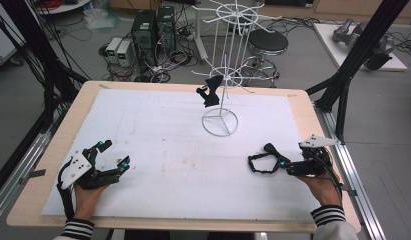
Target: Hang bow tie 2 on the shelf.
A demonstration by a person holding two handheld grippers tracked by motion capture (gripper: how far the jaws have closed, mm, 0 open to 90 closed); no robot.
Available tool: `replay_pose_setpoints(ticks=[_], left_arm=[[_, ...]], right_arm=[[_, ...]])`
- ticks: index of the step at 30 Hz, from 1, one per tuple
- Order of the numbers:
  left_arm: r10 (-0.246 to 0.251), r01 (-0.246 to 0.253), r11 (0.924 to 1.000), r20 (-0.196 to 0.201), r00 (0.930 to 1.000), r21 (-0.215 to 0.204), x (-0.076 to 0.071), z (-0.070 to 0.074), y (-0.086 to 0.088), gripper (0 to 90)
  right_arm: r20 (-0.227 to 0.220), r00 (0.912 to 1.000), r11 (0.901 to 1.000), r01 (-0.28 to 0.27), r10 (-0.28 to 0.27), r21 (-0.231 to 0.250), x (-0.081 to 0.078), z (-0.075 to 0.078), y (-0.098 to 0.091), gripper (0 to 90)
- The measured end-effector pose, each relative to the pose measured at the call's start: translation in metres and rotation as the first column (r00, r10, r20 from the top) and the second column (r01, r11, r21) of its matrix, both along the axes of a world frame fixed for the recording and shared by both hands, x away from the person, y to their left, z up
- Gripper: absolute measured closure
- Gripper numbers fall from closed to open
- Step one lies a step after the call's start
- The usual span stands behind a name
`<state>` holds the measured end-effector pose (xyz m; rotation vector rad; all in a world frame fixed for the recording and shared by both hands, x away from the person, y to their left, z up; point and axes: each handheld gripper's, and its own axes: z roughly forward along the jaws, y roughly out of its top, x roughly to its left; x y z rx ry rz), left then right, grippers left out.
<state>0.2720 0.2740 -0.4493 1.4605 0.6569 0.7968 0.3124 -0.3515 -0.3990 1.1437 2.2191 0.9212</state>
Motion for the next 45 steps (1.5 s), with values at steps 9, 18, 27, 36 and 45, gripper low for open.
replay_pose_setpoints(ticks=[9, 18, 27, 36, 45], left_arm=[[0.002, -0.002, 0.9999, 0.002, 1.0, -0.016, -0.001, -0.003, 0.002, 16.8], [0.0, 0.0, 0.9998, 0.001, 1.0, -0.018, 0.0, -0.004, 0.002, 16.8], [-0.003, 0.002, 0.9998, -0.003, 1.0, -0.021, 0.0, -0.004, 0.003, 16.8], [0.0, 0.0, 0.9998, -0.003, 1.0, -0.021, 0.0, -0.004, 0.003, 16.8], [-0.001, 0.001, 0.9999, -0.003, 1.0, -0.014, 0.0, -0.004, 0.003, 16.8]], right_arm=[[-0.094, 0.9947, 0.9979, -0.045, 0.04, -0.047, 0.008, -0.008, 0.003, 17.8], [-0.153, 0.9873, 0.9951, -0.055, 0.042, -0.082, 0.015, -0.013, 0.003, 24.1], [-0.186, 0.9823, 0.9944, -0.041, 0.022, -0.098, 0.023, -0.017, 0.001, 29.6], [-0.212, 0.9766, 0.9924, -0.059, 0.035, -0.108, 0.028, -0.017, 0.004, 38.5], [-0.236, 0.9707, 0.9856, -0.082, 0.045, -0.148, 0.039, -0.008, 0.017, 46.1]])
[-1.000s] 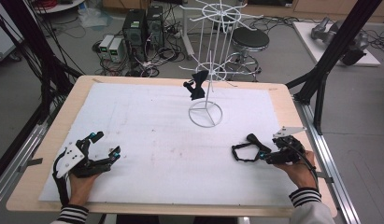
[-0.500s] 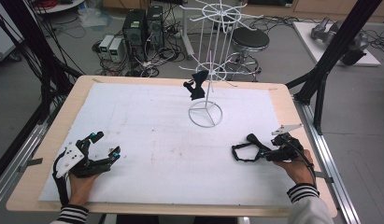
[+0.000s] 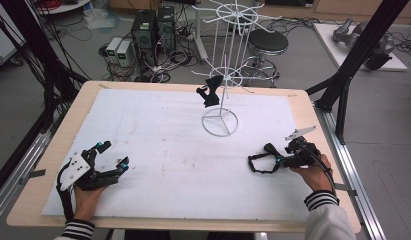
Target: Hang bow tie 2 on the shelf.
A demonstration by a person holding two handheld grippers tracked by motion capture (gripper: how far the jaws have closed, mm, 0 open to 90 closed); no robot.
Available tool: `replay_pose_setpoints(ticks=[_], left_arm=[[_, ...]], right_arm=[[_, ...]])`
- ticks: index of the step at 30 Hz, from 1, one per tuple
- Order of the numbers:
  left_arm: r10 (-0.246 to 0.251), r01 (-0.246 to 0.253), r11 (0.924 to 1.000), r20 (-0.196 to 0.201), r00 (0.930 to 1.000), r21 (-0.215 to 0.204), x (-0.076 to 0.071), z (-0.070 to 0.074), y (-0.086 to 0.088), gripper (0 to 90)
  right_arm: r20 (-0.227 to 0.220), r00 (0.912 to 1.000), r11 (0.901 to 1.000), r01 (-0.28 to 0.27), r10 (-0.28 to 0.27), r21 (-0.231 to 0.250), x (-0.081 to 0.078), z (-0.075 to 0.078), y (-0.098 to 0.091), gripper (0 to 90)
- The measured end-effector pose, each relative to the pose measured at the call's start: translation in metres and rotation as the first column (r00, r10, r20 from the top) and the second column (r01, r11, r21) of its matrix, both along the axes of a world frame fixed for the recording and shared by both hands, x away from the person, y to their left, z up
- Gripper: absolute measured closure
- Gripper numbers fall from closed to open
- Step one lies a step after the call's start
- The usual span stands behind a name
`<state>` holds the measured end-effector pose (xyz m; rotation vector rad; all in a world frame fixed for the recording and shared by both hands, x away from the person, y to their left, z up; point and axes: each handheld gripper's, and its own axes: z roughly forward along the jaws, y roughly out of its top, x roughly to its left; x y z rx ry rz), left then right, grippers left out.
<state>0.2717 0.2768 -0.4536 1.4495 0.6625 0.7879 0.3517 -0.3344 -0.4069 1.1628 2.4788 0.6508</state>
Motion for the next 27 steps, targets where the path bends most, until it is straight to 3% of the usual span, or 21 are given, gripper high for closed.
replay_pose_setpoints(ticks=[9, 16, 23, 27], left_arm=[[-0.002, 0.002, 1.0, 0.001, 1.0, 0.0, 0.0, 0.0, 0.0, 16.8], [-0.003, 0.003, 1.0, -0.001, 1.0, -0.002, 0.0, 0.0, 0.0, 16.8], [-0.002, 0.002, 1.0, -0.004, 1.0, -0.003, 0.0, 0.0, 0.0, 16.8], [-0.003, 0.003, 1.0, -0.003, 1.0, -0.002, 0.0, 0.0, 0.0, 16.8]], right_arm=[[-0.025, 0.9996, 0.9991, -0.014, 0.013, -0.039, 0.006, -0.004, 0.006, 56.3], [-0.027, 0.9996, 0.9995, -0.008, 0.007, -0.032, 0.007, -0.004, 0.004, 59.7], [-0.075, 0.9971, 0.9991, -0.014, 0.011, -0.039, 0.01, -0.01, 0.006, 67.4], [-0.089, 0.9959, 0.9993, 0.013, -0.016, -0.035, 0.01, -0.01, 0.006, 74.5]])
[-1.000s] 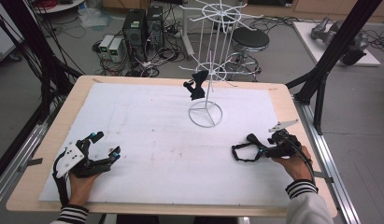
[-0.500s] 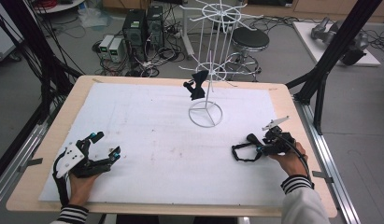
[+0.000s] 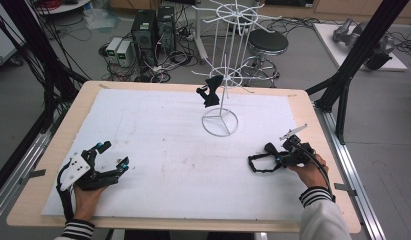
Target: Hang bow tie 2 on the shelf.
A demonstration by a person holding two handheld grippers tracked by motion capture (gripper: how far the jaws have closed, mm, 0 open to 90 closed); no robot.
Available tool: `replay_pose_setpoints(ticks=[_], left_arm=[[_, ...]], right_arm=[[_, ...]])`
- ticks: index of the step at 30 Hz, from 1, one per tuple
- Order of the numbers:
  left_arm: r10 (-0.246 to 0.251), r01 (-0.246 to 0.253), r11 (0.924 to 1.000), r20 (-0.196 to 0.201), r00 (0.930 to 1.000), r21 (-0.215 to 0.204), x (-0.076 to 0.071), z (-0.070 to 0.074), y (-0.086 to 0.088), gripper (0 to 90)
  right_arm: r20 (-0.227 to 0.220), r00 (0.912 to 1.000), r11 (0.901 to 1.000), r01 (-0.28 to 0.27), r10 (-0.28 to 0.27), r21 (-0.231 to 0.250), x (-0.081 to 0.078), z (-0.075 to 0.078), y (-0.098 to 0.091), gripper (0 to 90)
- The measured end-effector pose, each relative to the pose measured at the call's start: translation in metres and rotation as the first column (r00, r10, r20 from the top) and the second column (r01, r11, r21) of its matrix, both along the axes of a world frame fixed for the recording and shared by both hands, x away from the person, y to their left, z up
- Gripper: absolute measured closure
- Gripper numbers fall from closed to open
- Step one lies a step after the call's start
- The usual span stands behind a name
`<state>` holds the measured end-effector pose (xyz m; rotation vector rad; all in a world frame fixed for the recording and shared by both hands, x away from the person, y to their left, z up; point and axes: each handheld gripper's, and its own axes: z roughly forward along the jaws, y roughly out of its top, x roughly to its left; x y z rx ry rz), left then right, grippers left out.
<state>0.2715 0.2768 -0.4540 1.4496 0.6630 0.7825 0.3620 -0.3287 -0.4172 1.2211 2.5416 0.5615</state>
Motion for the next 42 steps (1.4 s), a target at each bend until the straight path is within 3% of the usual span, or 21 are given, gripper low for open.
replay_pose_setpoints(ticks=[19, 25, 33, 37, 42], left_arm=[[-0.001, 0.001, 1.0, 0.0, 1.0, -0.002, 0.0, 0.0, 0.0, 16.9], [-0.002, 0.002, 1.0, -0.001, 1.0, -0.006, 0.0, 0.0, 0.0, 16.9], [-0.008, 0.008, 0.9998, -0.003, 1.0, -0.019, 0.001, -0.001, 0.001, 16.9], [-0.009, 0.009, 0.9998, -0.004, 1.0, -0.02, 0.001, -0.001, 0.001, 16.9], [-0.008, 0.008, 0.9998, -0.003, 1.0, -0.018, 0.001, -0.001, 0.001, 16.9]], right_arm=[[0.011, 0.9998, 0.9998, 0.018, -0.018, -0.005, -0.001, 0.0, 0.001, 78.0], [0.035, 0.9988, 0.9986, 0.033, -0.034, 0.042, -0.005, 0.004, -0.004, 77.9], [0.138, 0.9897, 0.9875, 0.015, -0.037, 0.157, -0.013, 0.02, -0.007, 77.9], [0.19, 0.9808, 0.9775, 0.002, -0.043, 0.211, -0.017, 0.027, -0.008, 77.9], [0.245, 0.9667, 0.9534, -0.004, -0.073, 0.302, -0.021, 0.035, -0.01, 77.9]])
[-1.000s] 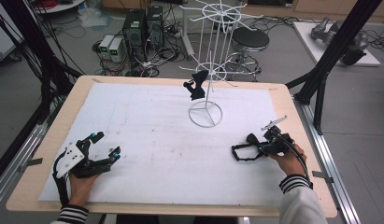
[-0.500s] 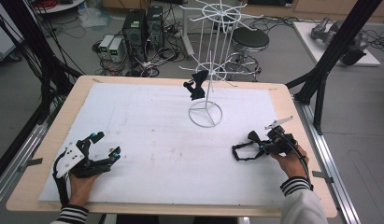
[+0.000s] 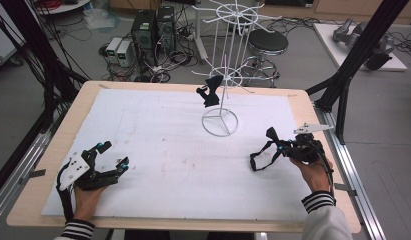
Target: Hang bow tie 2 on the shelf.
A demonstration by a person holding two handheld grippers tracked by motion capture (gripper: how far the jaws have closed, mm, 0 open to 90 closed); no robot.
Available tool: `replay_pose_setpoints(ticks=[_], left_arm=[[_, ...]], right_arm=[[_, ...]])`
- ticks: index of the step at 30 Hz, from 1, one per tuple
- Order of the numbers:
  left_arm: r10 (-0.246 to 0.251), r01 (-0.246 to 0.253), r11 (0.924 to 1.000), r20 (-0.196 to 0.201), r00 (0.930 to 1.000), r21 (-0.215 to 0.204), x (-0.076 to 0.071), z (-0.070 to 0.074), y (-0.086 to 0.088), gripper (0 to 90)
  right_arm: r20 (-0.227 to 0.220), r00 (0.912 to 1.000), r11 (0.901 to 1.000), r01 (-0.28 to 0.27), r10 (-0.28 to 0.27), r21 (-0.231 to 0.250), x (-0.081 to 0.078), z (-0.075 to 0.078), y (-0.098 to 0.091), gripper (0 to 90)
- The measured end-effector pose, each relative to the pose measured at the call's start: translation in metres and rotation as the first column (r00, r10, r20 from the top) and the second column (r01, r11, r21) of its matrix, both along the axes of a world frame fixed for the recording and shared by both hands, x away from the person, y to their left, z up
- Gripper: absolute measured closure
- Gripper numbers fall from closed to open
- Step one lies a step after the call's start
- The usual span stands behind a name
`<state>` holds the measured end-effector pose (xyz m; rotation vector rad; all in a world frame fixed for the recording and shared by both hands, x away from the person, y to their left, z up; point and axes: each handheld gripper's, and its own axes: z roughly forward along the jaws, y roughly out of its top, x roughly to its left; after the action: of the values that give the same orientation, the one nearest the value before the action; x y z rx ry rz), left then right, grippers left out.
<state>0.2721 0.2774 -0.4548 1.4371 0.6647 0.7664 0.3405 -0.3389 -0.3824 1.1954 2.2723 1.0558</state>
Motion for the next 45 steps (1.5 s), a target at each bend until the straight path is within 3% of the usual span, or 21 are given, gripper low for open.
replay_pose_setpoints(ticks=[5, 18, 25, 29, 45], left_arm=[[0.001, -0.001, 1.0, 0.0, 1.0, 0.001, 0.0, 0.0, 0.0, 16.9], [0.002, -0.002, 1.0, 0.002, 1.0, 0.001, 0.0, 0.0, 0.0, 17.0], [0.0, 0.0, 1.0, 0.007, 1.0, 0.004, 0.0, 0.0, 0.0, 16.9], [0.0, 0.0, 1.0, 0.007, 1.0, 0.005, -0.001, 0.0, 0.0, 17.0], [0.001, -0.001, 1.0, 0.009, 1.0, 0.004, -0.001, 0.0, 0.0, 17.0]], right_arm=[[0.052, 0.9986, 0.996, 0.005, -0.01, 0.089, -0.003, 0.007, -0.001, 77.9], [0.188, 0.9821, 0.9826, -0.036, 0.001, 0.182, -0.002, 0.033, 0.017, 77.8], [0.235, 0.9717, 0.9687, -0.038, -0.022, 0.245, 0.0, 0.046, 0.024, 77.7], [0.252, 0.9663, 0.9539, -0.028, -0.05, 0.299, 0.003, 0.051, 0.023, 77.7], [0.321, 0.9458, 0.9589, -0.045, -0.049, 0.28, 0.017, 0.085, 0.042, 77.7]])
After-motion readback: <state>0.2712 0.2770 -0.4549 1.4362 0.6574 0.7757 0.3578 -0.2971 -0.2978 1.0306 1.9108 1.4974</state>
